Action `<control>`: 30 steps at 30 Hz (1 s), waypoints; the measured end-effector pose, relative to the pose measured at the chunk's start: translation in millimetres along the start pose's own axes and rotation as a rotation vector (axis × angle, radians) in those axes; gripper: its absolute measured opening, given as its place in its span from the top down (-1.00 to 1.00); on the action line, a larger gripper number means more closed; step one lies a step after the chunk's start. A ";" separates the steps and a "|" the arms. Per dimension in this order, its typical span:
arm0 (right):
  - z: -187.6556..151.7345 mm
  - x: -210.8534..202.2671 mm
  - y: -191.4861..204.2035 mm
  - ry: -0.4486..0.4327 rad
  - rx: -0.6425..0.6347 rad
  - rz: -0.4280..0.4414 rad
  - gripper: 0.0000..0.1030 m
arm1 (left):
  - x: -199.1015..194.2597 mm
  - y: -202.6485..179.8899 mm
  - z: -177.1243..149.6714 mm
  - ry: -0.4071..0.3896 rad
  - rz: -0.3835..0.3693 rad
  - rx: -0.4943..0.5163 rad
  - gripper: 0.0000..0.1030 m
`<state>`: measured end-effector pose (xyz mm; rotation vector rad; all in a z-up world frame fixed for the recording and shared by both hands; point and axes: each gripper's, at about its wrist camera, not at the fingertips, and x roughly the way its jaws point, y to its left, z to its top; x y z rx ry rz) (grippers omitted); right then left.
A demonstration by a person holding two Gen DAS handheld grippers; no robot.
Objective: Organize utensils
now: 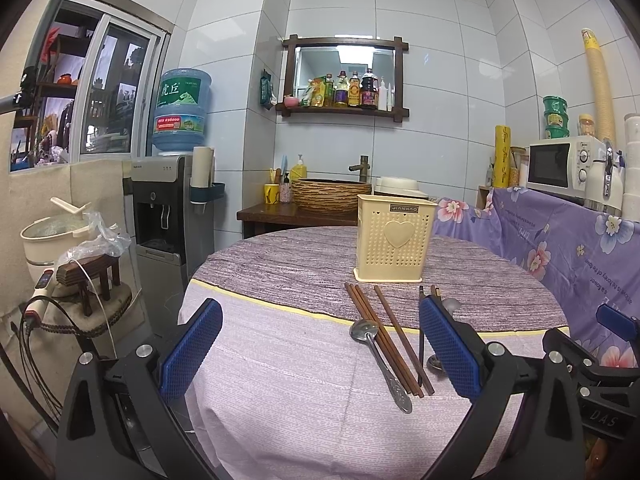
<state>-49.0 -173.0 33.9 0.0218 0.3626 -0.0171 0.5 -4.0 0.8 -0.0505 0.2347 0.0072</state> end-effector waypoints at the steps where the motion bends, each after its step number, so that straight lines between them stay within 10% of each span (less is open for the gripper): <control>1: 0.1 0.1 0.0 0.000 0.000 0.000 -0.90 | 0.0 0.3 0.0 0.000 0.000 0.000 -0.90; 30: -1.8 8.4 -1.4 0.025 -0.007 -0.010 -0.90 | 7.7 -1.0 1.2 0.027 -0.006 0.004 -0.90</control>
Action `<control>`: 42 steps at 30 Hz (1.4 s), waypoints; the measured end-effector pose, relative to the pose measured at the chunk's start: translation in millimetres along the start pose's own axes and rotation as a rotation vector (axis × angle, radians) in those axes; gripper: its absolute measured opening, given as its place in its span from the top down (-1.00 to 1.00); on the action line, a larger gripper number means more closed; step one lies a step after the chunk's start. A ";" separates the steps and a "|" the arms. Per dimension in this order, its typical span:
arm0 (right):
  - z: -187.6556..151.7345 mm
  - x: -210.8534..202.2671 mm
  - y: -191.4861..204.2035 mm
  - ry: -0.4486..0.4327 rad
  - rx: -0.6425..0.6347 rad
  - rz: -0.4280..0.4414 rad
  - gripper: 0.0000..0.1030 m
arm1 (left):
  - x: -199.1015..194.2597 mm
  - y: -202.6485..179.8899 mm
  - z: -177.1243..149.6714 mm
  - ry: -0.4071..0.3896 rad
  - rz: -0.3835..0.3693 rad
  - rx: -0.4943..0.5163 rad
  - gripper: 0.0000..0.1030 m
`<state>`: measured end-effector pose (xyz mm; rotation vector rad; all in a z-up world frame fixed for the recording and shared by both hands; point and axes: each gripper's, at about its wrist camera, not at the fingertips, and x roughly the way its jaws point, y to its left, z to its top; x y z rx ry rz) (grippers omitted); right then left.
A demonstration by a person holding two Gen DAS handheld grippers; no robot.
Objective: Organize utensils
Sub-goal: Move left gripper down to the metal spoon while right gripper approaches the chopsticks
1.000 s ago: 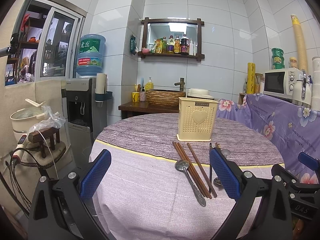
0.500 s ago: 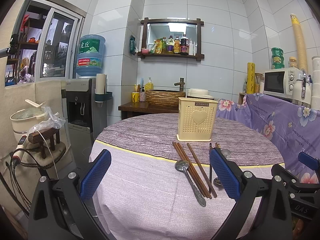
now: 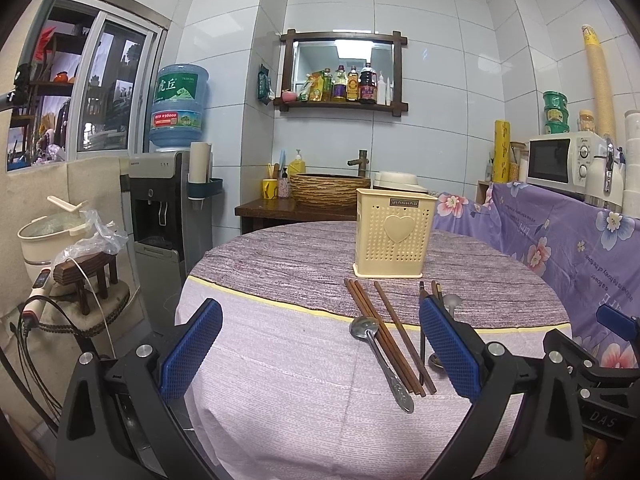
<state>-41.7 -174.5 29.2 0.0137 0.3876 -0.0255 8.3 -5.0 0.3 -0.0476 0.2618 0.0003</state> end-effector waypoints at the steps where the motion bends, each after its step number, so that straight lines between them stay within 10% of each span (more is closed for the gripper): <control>1: 0.5 2.5 -1.0 0.003 0.000 -0.002 -0.90 | 2.5 0.5 0.0 0.009 -0.003 -0.003 -0.90; 19: -4.0 72.4 -18.5 0.177 -0.003 -0.075 -0.90 | 78.9 9.7 -9.9 0.275 -0.135 -0.022 -0.90; 42: 25.4 154.9 -18.3 0.317 0.019 -0.052 -0.90 | 182.2 -37.8 -13.9 0.628 -0.180 0.136 0.24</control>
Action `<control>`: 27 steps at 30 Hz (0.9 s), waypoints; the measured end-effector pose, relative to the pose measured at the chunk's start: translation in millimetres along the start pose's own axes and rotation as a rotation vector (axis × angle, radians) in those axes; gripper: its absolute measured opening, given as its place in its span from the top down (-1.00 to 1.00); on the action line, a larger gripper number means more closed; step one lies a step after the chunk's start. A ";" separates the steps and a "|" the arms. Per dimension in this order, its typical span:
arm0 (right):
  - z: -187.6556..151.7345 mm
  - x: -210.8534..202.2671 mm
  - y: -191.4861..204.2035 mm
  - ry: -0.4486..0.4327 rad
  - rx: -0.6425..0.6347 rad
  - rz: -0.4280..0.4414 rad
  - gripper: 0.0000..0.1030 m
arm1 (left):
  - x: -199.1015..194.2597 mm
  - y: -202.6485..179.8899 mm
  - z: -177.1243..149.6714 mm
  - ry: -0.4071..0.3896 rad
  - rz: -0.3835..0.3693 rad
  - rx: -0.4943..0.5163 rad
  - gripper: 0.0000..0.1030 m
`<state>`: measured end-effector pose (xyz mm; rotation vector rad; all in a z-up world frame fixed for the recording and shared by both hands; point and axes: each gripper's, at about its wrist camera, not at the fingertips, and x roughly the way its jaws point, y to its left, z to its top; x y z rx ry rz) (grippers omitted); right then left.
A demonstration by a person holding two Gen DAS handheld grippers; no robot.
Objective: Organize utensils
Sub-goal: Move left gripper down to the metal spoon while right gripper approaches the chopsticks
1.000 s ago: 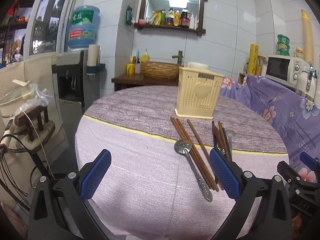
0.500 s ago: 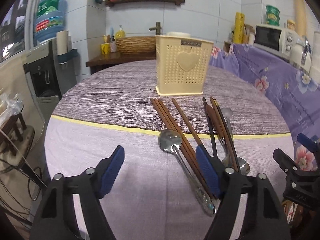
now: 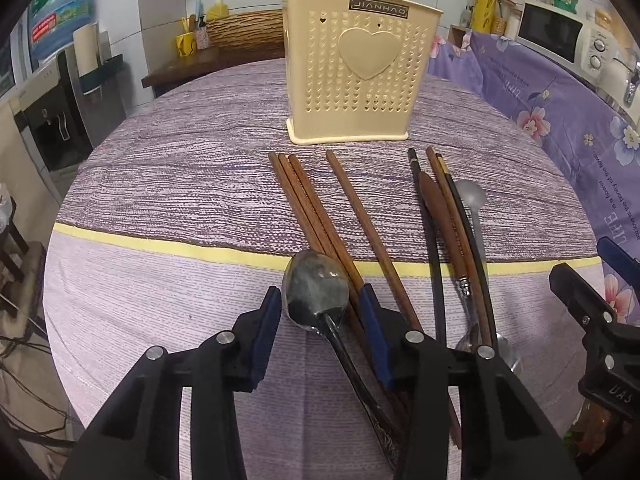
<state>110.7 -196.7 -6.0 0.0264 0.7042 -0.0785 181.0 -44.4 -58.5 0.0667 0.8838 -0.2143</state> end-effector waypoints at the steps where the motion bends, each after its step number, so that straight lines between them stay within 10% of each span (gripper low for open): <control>1: -0.1 1.3 1.7 0.002 -0.001 0.003 -0.90 | 0.1 -0.9 0.4 0.000 0.008 0.005 0.26; 14: 6.2 17.1 15.4 0.046 -0.021 0.026 -0.90 | -2.8 34.9 8.2 -0.003 -0.093 -0.127 0.80; 27: 6.5 20.0 21.4 0.050 -0.033 0.027 -0.90 | -2.0 64.4 -4.2 0.012 -0.118 -0.206 0.79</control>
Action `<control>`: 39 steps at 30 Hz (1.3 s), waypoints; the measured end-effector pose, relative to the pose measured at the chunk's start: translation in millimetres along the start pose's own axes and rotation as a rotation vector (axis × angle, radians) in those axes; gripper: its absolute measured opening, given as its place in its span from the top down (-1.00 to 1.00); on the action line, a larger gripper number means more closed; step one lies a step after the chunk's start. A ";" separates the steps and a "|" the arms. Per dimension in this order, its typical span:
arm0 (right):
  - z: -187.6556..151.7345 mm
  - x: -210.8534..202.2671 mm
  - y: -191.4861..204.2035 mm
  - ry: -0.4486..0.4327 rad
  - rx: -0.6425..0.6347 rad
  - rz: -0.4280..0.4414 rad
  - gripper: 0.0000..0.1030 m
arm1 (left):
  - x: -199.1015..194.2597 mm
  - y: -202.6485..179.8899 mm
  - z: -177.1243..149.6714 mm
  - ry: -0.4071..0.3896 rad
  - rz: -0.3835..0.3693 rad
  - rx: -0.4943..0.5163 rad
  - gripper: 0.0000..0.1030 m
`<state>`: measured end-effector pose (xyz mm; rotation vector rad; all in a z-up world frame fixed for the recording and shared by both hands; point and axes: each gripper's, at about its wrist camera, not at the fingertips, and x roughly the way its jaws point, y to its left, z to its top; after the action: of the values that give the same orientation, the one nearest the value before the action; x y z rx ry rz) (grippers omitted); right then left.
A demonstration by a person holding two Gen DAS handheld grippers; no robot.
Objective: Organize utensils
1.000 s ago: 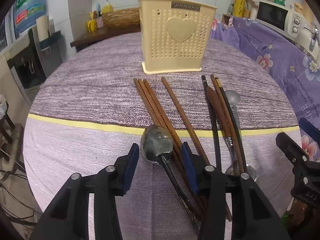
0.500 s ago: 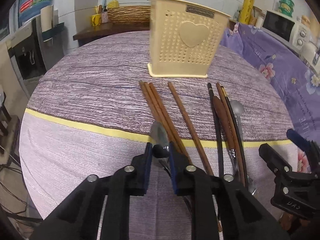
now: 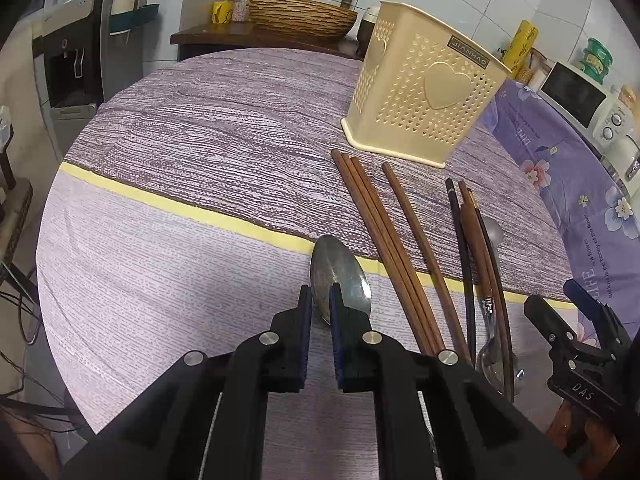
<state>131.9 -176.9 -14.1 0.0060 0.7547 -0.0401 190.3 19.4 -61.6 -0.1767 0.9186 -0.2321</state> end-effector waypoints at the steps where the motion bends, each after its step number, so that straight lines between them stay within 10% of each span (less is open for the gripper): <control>1: -0.4 -0.1 -1.3 0.000 0.002 -0.001 -0.90 | -0.4 -0.7 0.1 -0.002 0.009 -0.001 0.78; 6: -1.7 -2.3 -7.6 -0.007 0.015 -0.006 -0.90 | -10.7 -2.0 -1.3 -0.042 0.060 -0.009 -0.05; 24: -10.4 -3.2 -31.6 -0.006 0.063 0.014 -0.90 | 13.2 -42.3 -11.2 -0.008 0.274 0.095 0.21; 37: -10.2 -2.8 -31.7 -0.005 0.067 0.015 -0.90 | 32.9 -37.7 21.2 0.057 0.205 0.236 0.33; 39: -10.0 -2.7 -30.4 -0.005 0.064 0.017 -0.90 | 30.3 -38.7 16.8 0.048 0.223 0.229 0.03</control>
<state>121.8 -206.9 -19.2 0.0733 0.7479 -0.0476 216.7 -25.1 -65.1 0.1431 0.9433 -0.1339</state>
